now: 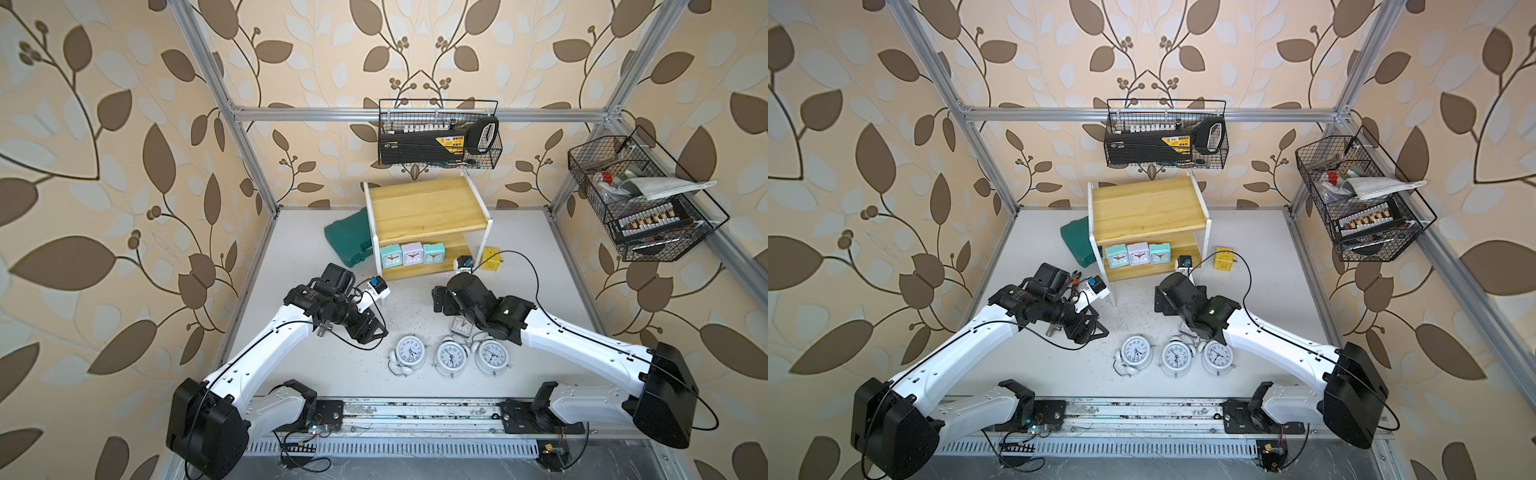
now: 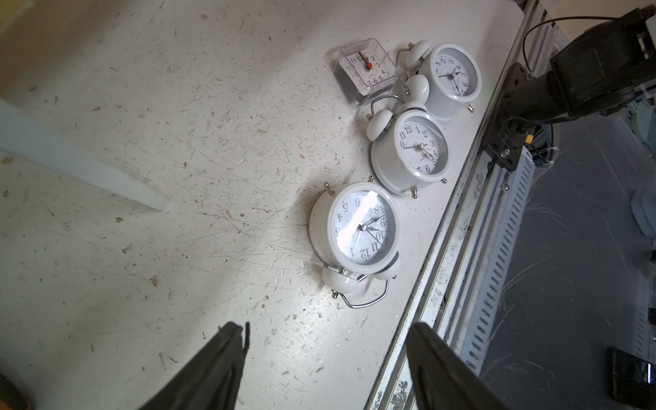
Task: Place the alarm clocks on the shelf by style
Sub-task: Place the alarm on the shelf, then pick up the alarm from the center of the board.
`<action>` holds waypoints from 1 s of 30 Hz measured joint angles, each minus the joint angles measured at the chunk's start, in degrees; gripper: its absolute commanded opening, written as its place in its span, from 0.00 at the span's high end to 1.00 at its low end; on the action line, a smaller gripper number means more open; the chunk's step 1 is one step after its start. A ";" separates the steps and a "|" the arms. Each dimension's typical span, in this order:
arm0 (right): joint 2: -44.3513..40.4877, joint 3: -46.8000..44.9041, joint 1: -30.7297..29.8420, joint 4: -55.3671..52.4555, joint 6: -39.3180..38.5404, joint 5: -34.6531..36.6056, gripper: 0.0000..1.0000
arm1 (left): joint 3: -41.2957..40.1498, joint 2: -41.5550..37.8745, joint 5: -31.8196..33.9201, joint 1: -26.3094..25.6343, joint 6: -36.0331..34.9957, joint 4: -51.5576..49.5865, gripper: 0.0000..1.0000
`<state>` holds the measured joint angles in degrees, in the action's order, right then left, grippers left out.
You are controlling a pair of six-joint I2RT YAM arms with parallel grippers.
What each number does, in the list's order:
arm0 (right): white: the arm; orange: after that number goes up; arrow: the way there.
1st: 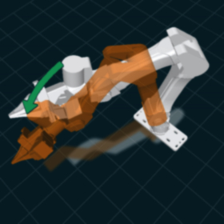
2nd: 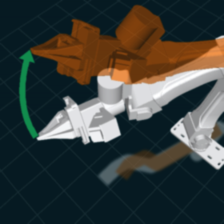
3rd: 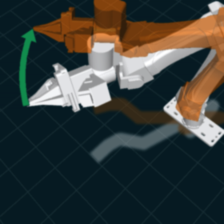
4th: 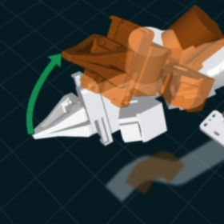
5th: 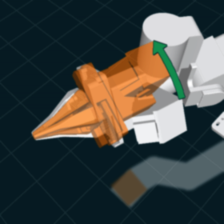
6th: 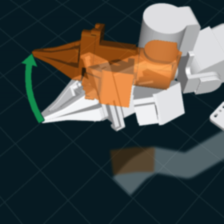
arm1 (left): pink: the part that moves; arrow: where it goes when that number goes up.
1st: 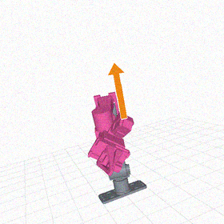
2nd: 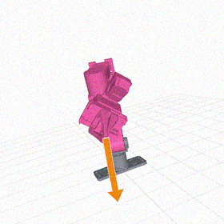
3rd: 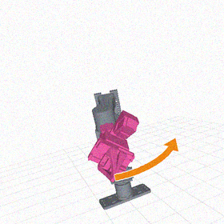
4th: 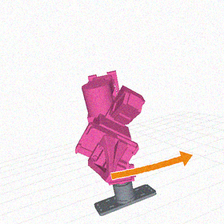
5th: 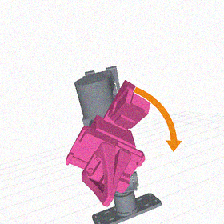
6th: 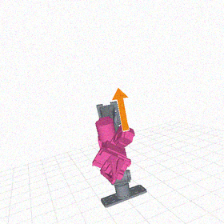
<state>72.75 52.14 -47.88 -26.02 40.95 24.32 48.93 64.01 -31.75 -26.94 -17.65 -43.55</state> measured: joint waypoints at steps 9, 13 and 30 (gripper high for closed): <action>3.74 1.53 0.00 -14.58 5.53 -1.68 0.01 | 0.00 0.00 -0.20 0.00 -0.04 0.00 0.24; 6.51 1.53 0.44 -16.39 6.60 -2.97 0.01 | 0.00 0.00 -0.22 0.00 -0.07 0.00 0.24; 19.63 1.53 1.75 -13.84 10.43 -4.85 0.06 | 0.00 0.00 -0.22 0.00 -0.13 0.00 0.24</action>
<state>92.38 53.67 -46.13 -39.86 51.37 19.46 48.93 64.01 -31.97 -26.94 -17.78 -43.55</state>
